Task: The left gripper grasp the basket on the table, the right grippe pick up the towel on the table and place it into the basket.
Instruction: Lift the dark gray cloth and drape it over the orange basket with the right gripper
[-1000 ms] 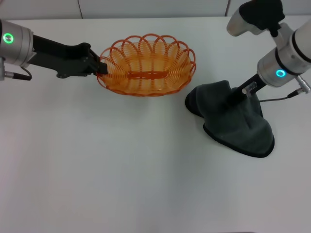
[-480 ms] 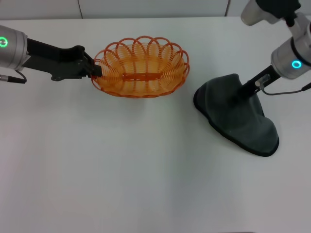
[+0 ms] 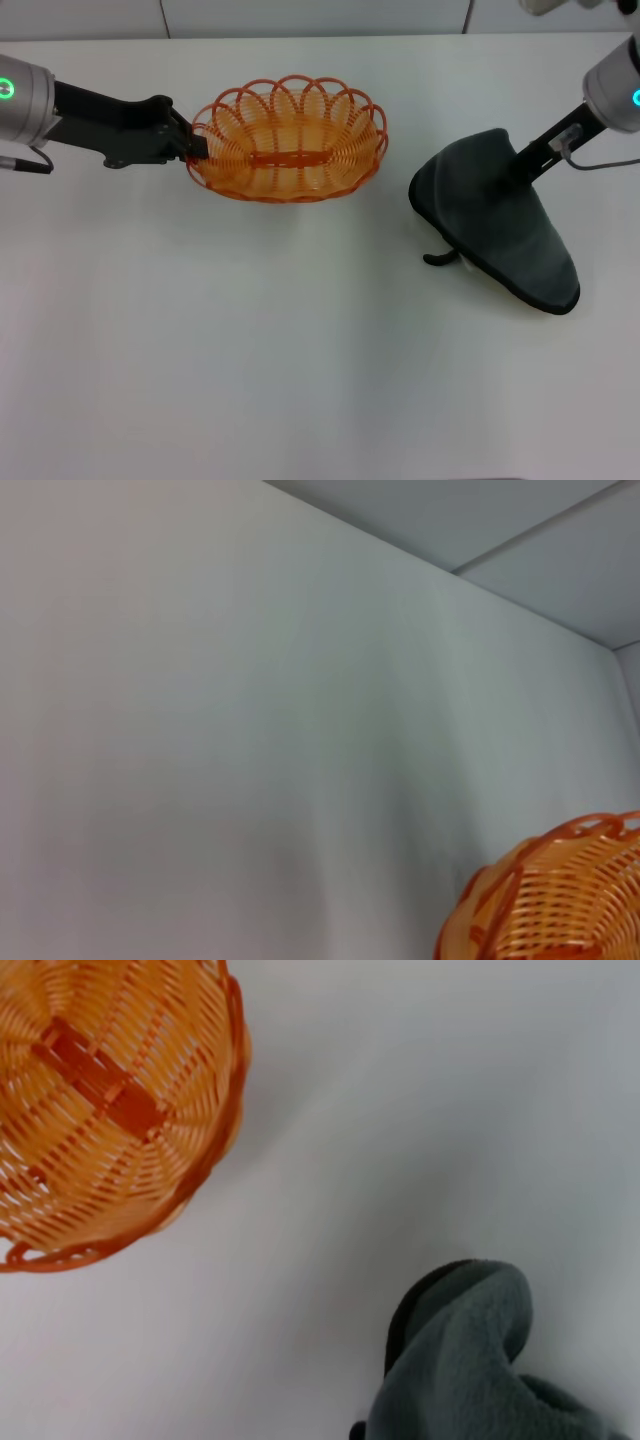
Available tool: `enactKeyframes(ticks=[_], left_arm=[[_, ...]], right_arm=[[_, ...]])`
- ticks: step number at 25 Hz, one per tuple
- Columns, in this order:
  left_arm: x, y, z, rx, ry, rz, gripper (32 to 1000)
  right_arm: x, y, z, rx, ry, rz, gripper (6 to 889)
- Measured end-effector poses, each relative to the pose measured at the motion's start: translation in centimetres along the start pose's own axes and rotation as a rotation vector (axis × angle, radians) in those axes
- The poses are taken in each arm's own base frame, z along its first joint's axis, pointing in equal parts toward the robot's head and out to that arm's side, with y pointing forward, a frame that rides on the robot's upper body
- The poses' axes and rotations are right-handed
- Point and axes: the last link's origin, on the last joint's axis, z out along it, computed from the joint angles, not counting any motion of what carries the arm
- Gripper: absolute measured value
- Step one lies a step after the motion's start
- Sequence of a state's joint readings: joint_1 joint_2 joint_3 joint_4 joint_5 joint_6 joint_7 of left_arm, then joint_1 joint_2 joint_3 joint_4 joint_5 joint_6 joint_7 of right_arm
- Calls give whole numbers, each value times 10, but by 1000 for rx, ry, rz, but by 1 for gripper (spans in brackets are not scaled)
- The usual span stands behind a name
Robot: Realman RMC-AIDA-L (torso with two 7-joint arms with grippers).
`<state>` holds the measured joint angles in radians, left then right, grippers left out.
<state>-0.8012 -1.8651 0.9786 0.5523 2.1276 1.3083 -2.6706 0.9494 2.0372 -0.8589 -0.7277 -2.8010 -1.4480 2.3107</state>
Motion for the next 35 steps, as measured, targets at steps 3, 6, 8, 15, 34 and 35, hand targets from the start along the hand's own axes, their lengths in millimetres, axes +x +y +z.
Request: enactKeyframes(ticks=[3,6,8,15,34,35], left_arm=[[-1,-1,0,1,0,-3,79],[-2,-3,0,2,-1,-7,79],[-2,-3,-1,3,-1,-8,79],[-3,-4,-1,10,-4,-8,79],[-3,-4,1,18,-9,-5,79],[-3,-3,1,17,-10,-3,79]], right_arm=[[-2,-1,-9,3,1,-11,61],[-5,-2,-22,9,-2,-26,60],[-7,-2,-32,14,-6,-32,59],[-13,-5,-72,9,-64,-22,59],[-55,25,-125,-145,-250,-107,57],[-61,29,-127,-161,-267,-120,57]])
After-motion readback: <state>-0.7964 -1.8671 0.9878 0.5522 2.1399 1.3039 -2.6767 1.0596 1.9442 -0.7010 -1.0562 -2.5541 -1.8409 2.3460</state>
